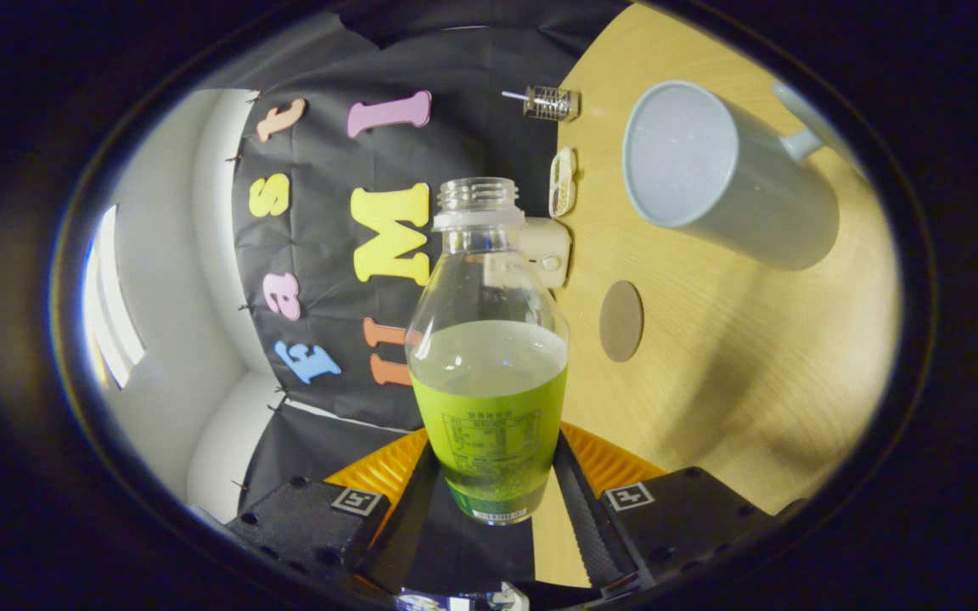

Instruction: Take the bottle from table, then pour the juice into the cup, finally place the bottle on the coaster

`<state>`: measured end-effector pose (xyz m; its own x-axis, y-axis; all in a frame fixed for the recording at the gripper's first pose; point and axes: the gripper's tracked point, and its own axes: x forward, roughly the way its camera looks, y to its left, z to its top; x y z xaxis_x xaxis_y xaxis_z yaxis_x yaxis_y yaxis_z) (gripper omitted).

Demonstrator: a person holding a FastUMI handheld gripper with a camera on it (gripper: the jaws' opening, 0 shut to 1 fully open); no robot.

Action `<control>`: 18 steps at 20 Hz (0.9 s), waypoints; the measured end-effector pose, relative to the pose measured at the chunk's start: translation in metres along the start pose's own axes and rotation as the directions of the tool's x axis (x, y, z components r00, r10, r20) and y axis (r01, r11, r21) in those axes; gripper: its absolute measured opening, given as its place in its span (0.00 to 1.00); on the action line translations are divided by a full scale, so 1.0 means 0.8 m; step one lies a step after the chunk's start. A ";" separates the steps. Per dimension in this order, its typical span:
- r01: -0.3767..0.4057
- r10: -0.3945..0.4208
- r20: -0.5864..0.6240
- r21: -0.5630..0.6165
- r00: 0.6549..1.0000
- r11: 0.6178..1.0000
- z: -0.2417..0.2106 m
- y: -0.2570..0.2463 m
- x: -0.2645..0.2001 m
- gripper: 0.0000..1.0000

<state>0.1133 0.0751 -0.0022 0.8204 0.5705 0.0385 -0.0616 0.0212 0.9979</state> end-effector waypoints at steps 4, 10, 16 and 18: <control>-0.028 0.027 0.011 0.045 1.000 0.999 0.003 0.012 -0.006 0.80; -0.036 0.034 0.019 0.121 0.999 0.992 0.011 0.016 -0.005 0.80; -0.049 0.050 0.001 0.214 0.999 0.976 0.015 0.023 -0.010 0.80; -0.054 0.057 -0.007 0.251 0.998 0.967 0.016 0.023 -0.011 0.80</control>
<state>0.1125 0.0599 0.0166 0.8117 0.5763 0.0951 0.0392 -0.2161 0.9756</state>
